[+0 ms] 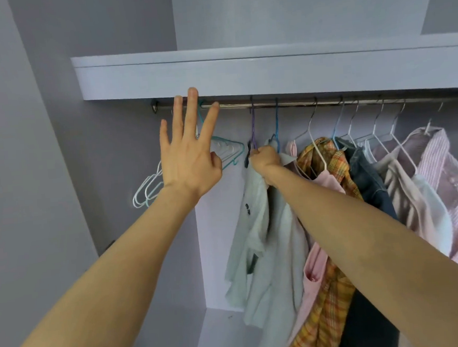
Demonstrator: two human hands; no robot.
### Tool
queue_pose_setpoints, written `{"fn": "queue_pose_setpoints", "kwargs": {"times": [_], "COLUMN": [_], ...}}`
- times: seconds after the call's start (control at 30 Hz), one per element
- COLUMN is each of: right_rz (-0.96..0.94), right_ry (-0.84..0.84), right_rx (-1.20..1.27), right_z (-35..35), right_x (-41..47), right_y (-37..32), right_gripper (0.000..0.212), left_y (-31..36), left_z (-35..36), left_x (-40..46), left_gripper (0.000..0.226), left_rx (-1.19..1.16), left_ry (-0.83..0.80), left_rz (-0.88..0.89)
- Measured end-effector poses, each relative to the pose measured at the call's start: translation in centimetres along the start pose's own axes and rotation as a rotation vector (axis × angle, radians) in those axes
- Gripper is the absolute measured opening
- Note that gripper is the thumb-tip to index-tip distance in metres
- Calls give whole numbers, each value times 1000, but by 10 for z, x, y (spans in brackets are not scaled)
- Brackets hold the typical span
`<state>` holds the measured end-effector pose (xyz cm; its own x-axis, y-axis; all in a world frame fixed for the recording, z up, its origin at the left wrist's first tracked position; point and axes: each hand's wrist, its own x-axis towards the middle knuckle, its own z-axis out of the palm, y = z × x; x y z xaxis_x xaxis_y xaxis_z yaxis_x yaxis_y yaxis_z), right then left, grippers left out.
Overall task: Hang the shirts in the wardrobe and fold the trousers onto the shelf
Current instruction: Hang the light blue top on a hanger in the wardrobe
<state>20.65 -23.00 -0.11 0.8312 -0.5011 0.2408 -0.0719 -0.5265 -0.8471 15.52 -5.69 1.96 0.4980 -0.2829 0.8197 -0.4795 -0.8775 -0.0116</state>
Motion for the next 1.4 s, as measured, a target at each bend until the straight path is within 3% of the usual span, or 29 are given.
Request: {"fn": "queue_pose_setpoints", "kwargs": {"times": [0.2,0.33,0.4,0.53,0.67,0.73,0.9,1.3,1.4], "right_rz": [-24,-82,-133,-249,-248,-264,-295,-552,-661], "right_ry": [-43,-33,6,-36,-260,-466,-820,-1647,-1834], "right_rx": [0,3,-47,30,83,52,-23,-136,-166], "right_z": [1,-13,-25,-40,-36,-24,1,43,40], "right_x": [-23,-71,-102,-168,-221,-254,-318,-601,-693], "right_y": [5,2,1,9,31,38,56,61,60], "right_gripper": [22,30,37,30,25,22,21,23,23], "left_y": [-5,-5,-5,-1,3,3,14,101,136], "left_z": [-7,-20,-27,-41,-65,-91,-154,-375,-436], "left_x": [0,-7,-23,-80,-159,-210,-307,-558,-621], "left_gripper": [89,84,81,75,60,54,42,34,34], "left_rx": [38,-17,-48,-109,-158,-121,-87,312,402], "left_ry": [-76,-137,-188,-301,-392,-416,-399,-230,-100], "left_rz": [9,18,-20,-173,-428,-568,-814,-1528,-1743]}}
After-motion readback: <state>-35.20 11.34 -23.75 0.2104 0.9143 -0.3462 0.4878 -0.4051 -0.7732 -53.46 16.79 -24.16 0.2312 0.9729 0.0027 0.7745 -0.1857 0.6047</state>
